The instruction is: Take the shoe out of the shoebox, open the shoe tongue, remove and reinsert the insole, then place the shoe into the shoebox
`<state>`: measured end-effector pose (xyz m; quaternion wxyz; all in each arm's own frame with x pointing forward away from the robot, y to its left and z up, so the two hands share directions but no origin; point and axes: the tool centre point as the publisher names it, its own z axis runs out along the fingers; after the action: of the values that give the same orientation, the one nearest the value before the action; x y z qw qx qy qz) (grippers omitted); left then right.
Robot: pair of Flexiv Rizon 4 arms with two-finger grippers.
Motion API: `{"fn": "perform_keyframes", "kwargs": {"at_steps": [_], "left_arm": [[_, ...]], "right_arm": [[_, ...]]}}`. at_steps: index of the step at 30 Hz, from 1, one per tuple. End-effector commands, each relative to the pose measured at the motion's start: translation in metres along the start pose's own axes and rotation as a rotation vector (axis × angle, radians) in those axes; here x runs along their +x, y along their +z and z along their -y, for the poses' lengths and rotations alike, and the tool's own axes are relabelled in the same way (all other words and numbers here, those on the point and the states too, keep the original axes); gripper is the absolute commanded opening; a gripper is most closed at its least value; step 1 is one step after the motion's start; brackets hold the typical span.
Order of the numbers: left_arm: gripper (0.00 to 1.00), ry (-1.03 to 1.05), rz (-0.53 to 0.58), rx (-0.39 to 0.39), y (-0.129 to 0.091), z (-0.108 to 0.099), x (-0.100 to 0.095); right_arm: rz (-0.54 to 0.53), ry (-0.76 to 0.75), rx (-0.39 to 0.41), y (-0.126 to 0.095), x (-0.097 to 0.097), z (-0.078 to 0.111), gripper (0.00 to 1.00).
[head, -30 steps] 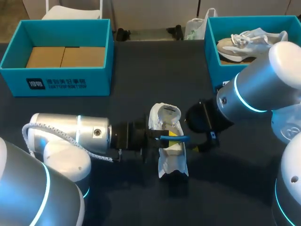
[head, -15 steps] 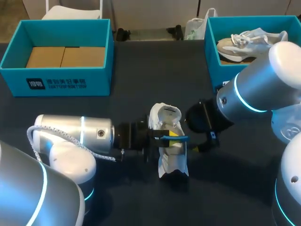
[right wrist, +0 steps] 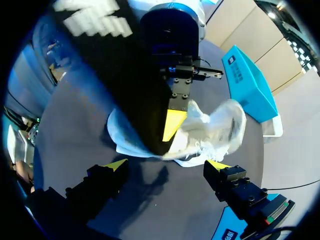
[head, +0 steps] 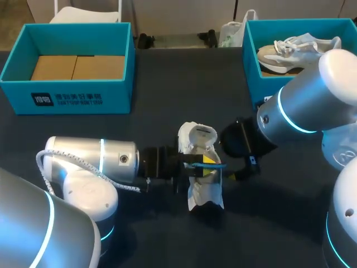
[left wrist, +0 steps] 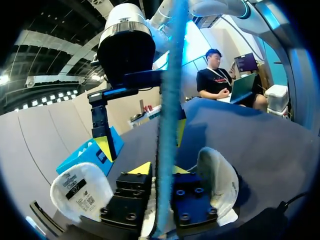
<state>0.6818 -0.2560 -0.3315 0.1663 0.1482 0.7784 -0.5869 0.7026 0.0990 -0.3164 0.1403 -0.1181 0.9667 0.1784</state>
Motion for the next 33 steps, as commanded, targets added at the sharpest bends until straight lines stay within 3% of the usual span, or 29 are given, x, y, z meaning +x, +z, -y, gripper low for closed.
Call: {"fn": "perform_keyframes", "kwargs": {"at_steps": [1, 3, 14, 17, 19, 20, 33], "left_arm": [[0.58, -0.001, -0.002, -0.001, -0.007, 0.006, 0.002], [0.45, 0.010, -0.010, 0.002, -0.012, 0.010, 0.004], [0.47, 0.012, 0.000, -0.028, -0.024, 0.011, 0.008], [0.42, 0.022, -0.004, -0.043, -0.024, 0.011, 0.010], [0.17, 0.014, -0.004, -0.057, -0.024, 0.011, 0.011], [0.00, 0.023, -0.002, -0.068, -0.023, 0.010, 0.011], [0.00, 0.022, -0.011, -0.119, -0.013, -0.014, 0.009]], "right_arm": [[0.002, 0.000, 0.001, 0.000, 0.001, 0.000, 1.00], [0.002, 0.000, 0.001, 0.000, 0.001, 0.000, 1.00], [0.002, 0.000, 0.001, 0.000, 0.001, 0.000, 1.00], [0.002, 0.000, 0.001, 0.000, 0.001, 0.000, 1.00], [0.002, 0.000, 0.001, 0.000, 0.001, 0.000, 1.00], [0.002, 0.000, 0.001, 0.000, 0.001, 0.000, 1.00], [0.002, 0.000, 0.001, 0.000, 0.001, 0.000, 1.00]]}}
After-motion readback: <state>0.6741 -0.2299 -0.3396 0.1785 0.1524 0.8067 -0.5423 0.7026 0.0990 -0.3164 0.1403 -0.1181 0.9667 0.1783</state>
